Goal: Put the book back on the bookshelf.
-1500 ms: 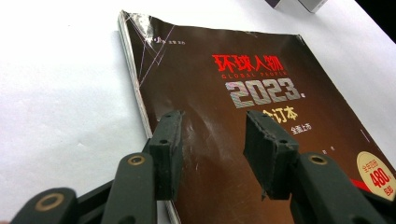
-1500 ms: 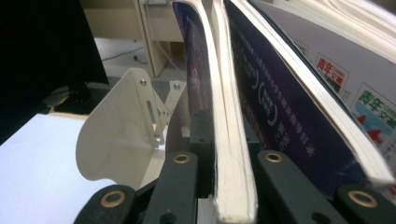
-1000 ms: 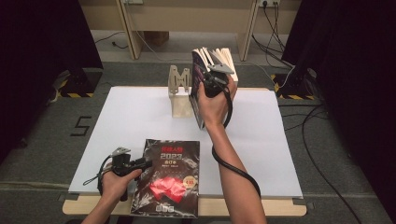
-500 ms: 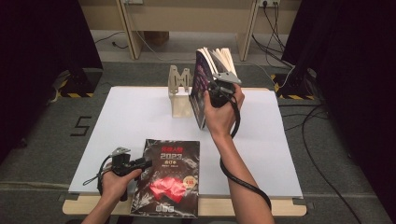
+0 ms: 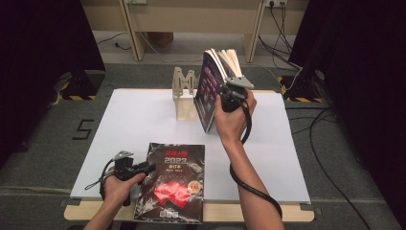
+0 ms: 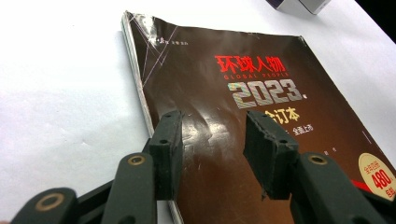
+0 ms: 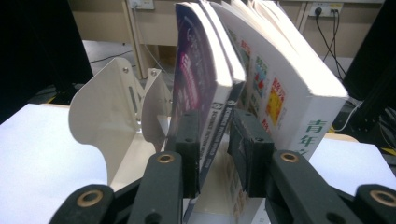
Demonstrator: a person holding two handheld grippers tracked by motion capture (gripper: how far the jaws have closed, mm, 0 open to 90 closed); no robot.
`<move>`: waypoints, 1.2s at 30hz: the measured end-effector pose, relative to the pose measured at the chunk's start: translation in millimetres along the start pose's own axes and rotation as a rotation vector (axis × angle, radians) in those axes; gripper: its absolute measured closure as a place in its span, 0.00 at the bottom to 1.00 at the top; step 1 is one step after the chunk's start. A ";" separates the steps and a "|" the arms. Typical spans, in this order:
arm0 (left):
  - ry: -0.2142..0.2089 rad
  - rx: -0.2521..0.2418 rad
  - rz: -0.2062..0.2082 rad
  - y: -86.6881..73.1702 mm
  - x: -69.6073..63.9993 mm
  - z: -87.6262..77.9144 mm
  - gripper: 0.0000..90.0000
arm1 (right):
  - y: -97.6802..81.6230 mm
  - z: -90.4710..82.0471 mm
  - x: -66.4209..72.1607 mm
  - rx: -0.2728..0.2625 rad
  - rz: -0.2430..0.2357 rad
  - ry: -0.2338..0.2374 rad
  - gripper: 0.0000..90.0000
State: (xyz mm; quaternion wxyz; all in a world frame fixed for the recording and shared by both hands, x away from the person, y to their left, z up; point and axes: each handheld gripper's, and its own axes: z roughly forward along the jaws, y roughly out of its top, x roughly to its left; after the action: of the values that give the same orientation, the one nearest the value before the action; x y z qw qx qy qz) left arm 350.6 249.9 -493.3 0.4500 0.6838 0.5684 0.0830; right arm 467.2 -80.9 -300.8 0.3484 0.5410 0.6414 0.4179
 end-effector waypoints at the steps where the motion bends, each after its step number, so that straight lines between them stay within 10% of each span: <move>1: 0.000 0.000 0.000 0.0 0.1 -0.1 0.63 | 0.8 1.0 0.1 -0.001 0.004 0.000 0.82; 19: 0.000 0.002 -0.001 -0.1 0.3 0.4 0.63 | 13.2 17.5 10.4 0.014 -0.022 0.038 0.87; 31: -0.002 0.004 0.002 0.0 1.1 0.5 0.63 | 33.3 45.3 15.6 0.131 0.025 0.089 0.92; 36: -0.001 0.005 0.006 0.0 1.0 0.6 0.63 | 33.8 47.8 16.3 0.081 0.042 0.108 0.92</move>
State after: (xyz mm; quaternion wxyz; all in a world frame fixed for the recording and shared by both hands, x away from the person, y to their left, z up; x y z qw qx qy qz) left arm 351.3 250.5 -494.1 0.4482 0.6866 0.5665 0.0824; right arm 521.0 -55.0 -289.3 0.2824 0.5446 0.6643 0.4272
